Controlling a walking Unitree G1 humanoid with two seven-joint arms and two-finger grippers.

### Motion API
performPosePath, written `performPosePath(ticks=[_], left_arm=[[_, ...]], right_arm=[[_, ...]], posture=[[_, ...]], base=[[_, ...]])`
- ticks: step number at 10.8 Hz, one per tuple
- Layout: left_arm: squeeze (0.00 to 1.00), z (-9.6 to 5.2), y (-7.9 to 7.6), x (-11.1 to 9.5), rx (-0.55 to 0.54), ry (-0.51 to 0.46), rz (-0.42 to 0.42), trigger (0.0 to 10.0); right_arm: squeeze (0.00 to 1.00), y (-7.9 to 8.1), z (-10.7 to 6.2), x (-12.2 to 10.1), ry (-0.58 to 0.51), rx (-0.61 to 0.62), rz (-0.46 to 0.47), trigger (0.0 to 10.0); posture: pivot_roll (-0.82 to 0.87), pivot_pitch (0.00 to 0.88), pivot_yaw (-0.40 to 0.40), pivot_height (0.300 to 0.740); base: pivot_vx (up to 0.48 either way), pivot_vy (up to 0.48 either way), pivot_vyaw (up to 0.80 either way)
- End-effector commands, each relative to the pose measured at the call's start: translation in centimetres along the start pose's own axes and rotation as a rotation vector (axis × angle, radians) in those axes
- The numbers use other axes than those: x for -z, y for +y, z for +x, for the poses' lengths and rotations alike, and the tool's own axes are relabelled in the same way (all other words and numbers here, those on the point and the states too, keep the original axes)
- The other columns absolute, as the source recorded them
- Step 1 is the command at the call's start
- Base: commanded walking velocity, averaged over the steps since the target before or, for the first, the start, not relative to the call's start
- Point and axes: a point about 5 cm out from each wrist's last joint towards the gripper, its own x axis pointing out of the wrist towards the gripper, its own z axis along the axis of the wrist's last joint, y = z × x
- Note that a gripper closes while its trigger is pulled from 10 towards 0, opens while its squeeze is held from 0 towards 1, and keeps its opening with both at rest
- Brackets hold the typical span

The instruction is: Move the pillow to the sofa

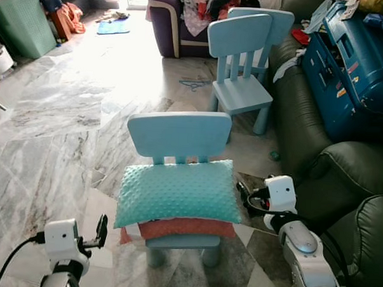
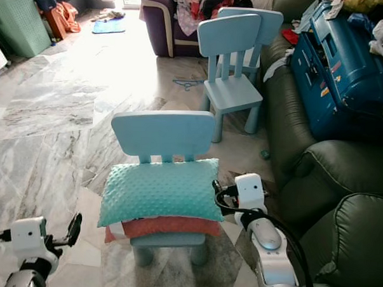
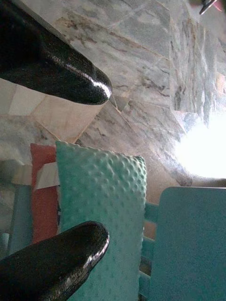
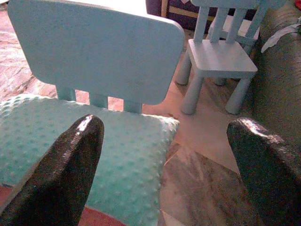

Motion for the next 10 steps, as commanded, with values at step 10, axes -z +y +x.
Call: performPosePath(ticks=[10], left_arm=[[0.00,-0.66,0.47,0.41,-0.022,0.012,0.014,10.0]], right_arm=[[0.00,0.83,-0.37,0.89,0.021,-0.050,0.006,10.0]], posture=[[-0.16,0.169,0.044,0.646]], base=[[0.000,0.000,0.00]])
